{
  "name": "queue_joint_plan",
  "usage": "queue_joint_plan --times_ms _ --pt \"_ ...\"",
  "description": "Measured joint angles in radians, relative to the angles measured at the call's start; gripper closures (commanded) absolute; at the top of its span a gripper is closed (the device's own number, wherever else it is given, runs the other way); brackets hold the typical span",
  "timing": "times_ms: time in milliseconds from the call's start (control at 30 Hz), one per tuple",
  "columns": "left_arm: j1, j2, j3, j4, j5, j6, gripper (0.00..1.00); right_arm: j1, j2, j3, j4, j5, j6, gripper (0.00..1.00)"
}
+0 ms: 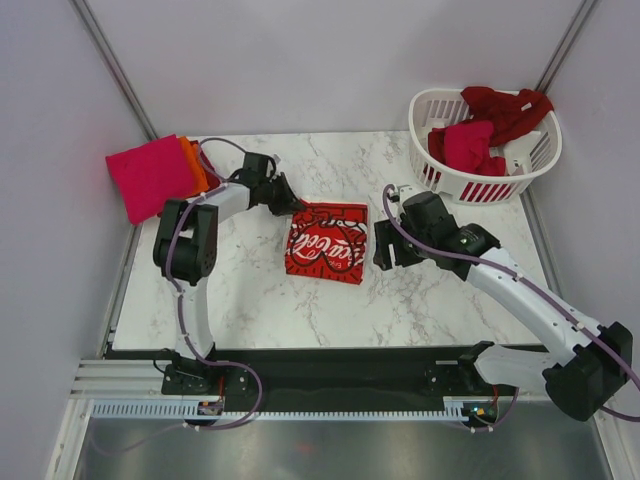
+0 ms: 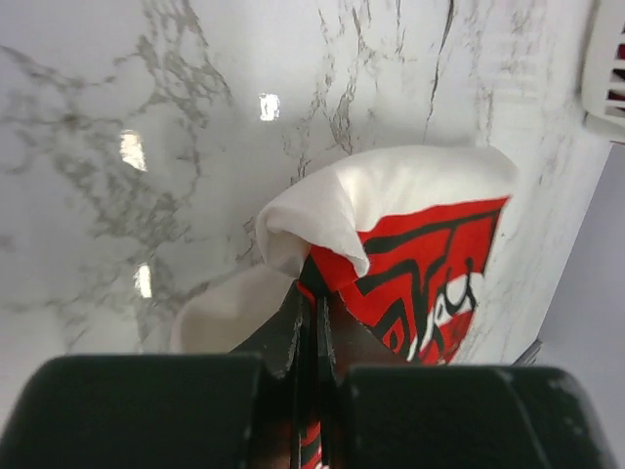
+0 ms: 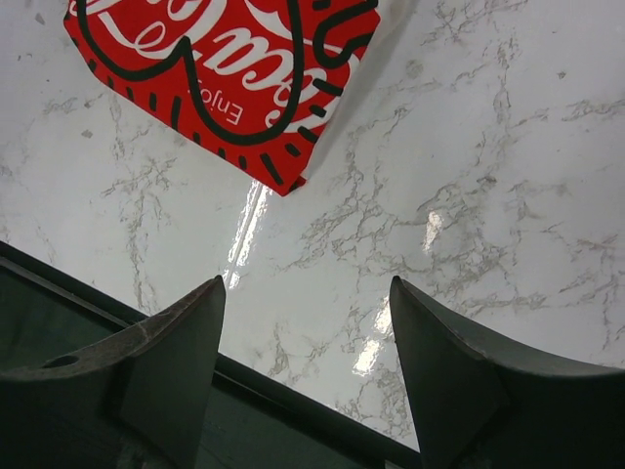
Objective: Fold and stack the t-shirts
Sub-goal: Fold the tshirt
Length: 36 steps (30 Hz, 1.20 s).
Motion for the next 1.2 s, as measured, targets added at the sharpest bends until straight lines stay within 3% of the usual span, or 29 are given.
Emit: queue_joint_plan --times_ms 167,367,600,833,967,1067,1167,1200 --pt "0.098 -0.089 0.063 -0.14 0.021 0.038 0.98 0.0 -0.027 -0.004 0.006 -0.005 0.0 0.23" --pt "0.204 -0.108 0.267 -0.305 0.028 0.117 0.98 0.0 -0.05 -0.009 0.011 -0.019 0.0 0.22" --pt "0.272 -0.108 0.436 -0.472 0.037 0.185 0.98 0.0 -0.072 -0.022 0.015 -0.026 0.0 0.2" --pt "0.293 -0.057 0.48 -0.519 0.131 0.22 0.92 0.0 -0.076 -0.024 0.021 -0.026 0.0 0.19" --pt "0.288 0.046 0.48 -0.521 0.217 0.235 0.84 0.0 -0.073 -0.037 0.035 -0.027 0.0 0.17" --pt "0.282 0.117 0.48 -0.525 0.265 0.249 0.73 0.0 -0.056 -0.042 0.043 -0.038 0.002 0.17" --pt "0.271 0.185 0.51 -0.542 0.319 0.267 0.46 0.0 -0.009 -0.042 0.074 -0.063 0.012 0.16" --pt "0.267 0.206 0.531 -0.544 0.327 0.273 0.42 0.0 0.014 -0.042 0.091 -0.076 0.019 0.16"
